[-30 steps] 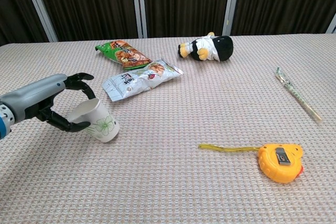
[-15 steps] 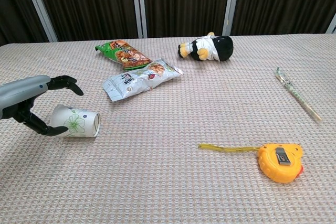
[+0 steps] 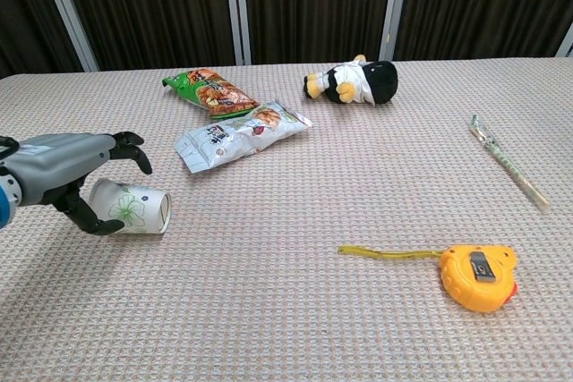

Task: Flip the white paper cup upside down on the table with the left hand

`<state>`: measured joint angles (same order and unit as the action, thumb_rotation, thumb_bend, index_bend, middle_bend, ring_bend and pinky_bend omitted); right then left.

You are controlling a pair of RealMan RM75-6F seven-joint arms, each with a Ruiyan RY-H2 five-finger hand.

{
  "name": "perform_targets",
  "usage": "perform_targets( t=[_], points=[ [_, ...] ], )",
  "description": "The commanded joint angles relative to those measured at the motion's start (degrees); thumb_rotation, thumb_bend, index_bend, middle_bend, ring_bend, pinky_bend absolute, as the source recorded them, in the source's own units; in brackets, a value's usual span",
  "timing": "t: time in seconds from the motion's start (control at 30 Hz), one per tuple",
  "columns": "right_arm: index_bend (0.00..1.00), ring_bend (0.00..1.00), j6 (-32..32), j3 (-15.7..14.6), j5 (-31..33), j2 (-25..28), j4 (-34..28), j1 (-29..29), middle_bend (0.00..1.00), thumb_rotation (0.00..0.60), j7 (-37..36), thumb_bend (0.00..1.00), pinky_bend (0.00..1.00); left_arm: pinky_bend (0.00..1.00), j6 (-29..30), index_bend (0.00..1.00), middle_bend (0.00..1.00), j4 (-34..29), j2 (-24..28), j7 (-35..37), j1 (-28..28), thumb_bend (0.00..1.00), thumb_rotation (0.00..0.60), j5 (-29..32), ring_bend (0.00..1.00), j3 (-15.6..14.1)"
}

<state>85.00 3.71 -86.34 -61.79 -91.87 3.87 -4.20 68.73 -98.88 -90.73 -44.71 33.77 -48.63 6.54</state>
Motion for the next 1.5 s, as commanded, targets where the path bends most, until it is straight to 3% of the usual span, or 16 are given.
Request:
perform_targets(
  t=[0.03,0.27,0.37,0.47,0.63,0.97,1.27,1.5],
  points=[
    [0.00,0.00,0.11,-0.02,-0.11,0.05,-0.03,-0.04,0.00,0.600,-0.11,0.00,0.00,0.00,2.30,0.22,0.00,0.81,-2.23,-3.47,1.19,0.23,0.600,1.24,0.00,-0.33],
    [0.00,0.00,0.27,-0.11,-0.39,0.22,-0.06,-0.10,0.00,0.600,-0.51,0.00,0.00,0.00,3.60,0.25,0.00,3.16,-5.47,-6.80,2.25,0.23,0.600,2.63,0.00,-0.55],
    [0.00,0.00,0.29,-0.06,-0.34,0.32,-0.03,-0.11,0.00,0.600,-0.83,0.00,0.00,0.00,3.73,0.31,0.00,3.75,-6.28,-7.32,2.49,0.23,0.600,3.22,0.00,-0.49],
    [0.00,0.00,0.32,-0.12,-0.44,0.36,-0.02,-0.13,0.00,0.600,-1.00,0.00,0.00,0.00,4.39,0.38,0.00,3.98,-6.89,-5.67,2.18,0.23,0.600,1.99,0.00,-0.27],
    [0.00,0.00,0.33,-0.09,-0.40,0.36,-0.01,-0.14,0.00,0.600,-1.05,0.00,0.00,0.00,3.91,0.39,0.00,3.32,-6.50,-1.34,1.38,0.23,0.600,-0.31,0.00,-0.12],
    [0.00,0.00,0.27,-0.11,-0.42,0.36,-0.04,-0.11,0.00,0.600,-1.01,0.00,0.00,0.00,2.02,0.38,0.00,4.57,-6.82,17.80,-0.60,0.23,0.600,-12.21,0.00,0.83],
    [0.00,0.00,0.09,-0.16,-0.40,0.29,0.09,-0.04,0.00,0.600,-0.86,0.00,0.00,0.00,-0.63,0.38,0.00,18.06,-12.92,41.80,-1.48,0.23,0.600,-24.35,0.00,-0.82],
    [0.00,0.00,-0.39,-0.12,-0.13,0.08,0.20,0.19,0.00,0.600,-0.36,0.00,0.00,0.00,-2.65,0.38,0.00,24.44,-14.05,49.19,-2.13,0.23,0.600,-27.48,0.00,-2.58]
  ],
)
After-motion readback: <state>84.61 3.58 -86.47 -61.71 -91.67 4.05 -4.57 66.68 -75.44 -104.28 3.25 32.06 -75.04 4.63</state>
